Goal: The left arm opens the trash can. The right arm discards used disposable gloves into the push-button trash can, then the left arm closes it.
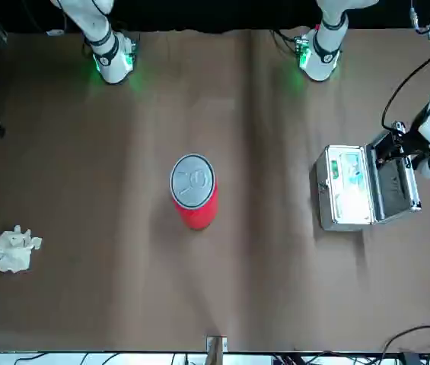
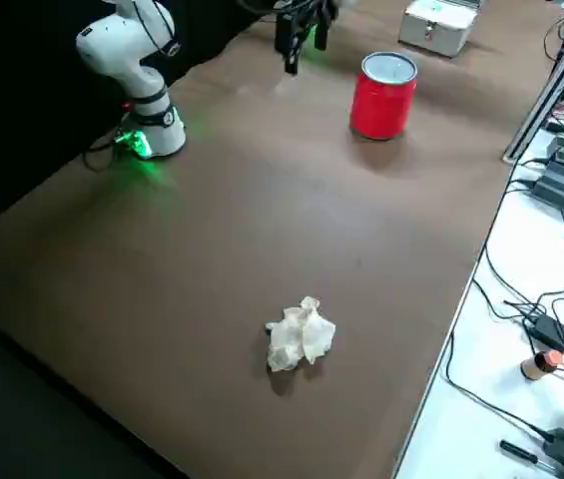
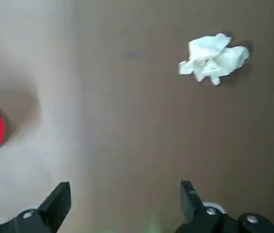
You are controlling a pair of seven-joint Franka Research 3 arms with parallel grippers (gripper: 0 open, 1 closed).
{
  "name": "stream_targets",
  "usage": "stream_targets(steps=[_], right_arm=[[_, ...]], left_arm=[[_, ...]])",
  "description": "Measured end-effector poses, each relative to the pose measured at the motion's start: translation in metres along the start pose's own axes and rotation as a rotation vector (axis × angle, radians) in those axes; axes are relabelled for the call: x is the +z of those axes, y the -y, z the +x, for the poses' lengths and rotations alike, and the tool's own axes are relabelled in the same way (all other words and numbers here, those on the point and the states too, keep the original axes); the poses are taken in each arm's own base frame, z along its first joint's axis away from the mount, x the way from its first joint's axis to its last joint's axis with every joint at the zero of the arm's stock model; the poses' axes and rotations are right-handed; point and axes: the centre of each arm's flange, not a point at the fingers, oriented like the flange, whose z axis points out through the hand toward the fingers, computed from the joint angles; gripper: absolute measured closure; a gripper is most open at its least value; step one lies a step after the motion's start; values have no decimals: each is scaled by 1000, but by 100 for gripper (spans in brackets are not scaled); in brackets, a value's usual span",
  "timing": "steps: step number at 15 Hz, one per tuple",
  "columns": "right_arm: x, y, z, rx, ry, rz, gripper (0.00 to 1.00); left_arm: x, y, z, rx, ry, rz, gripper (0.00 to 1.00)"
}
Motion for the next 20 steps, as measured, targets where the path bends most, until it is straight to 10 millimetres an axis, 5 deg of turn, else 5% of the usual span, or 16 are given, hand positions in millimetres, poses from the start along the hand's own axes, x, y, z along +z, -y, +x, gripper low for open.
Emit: stream_targets(steps=[5, 8, 12, 15, 17, 20], right_arm=[[63, -82, 48, 105, -70, -64, 0], [148, -148, 89, 176, -111, -84, 0], [266, -213, 112, 241, -125, -83, 0], [355, -229, 119, 253, -93, -69, 1], [394, -233, 117, 257, -58, -59, 1], [426, -235, 118, 245, -31, -66, 1]], left_arm=[[-3, -1, 0, 1, -1, 0, 0], [1, -25, -1, 42, 12, -5, 0], [42, -119, -6, 135, 89, -23, 0], [74, -197, -23, 131, 148, -25, 0], [90, -248, -36, 106, 165, -43, 0], [98, -312, -44, 45, 102, -94, 0]])
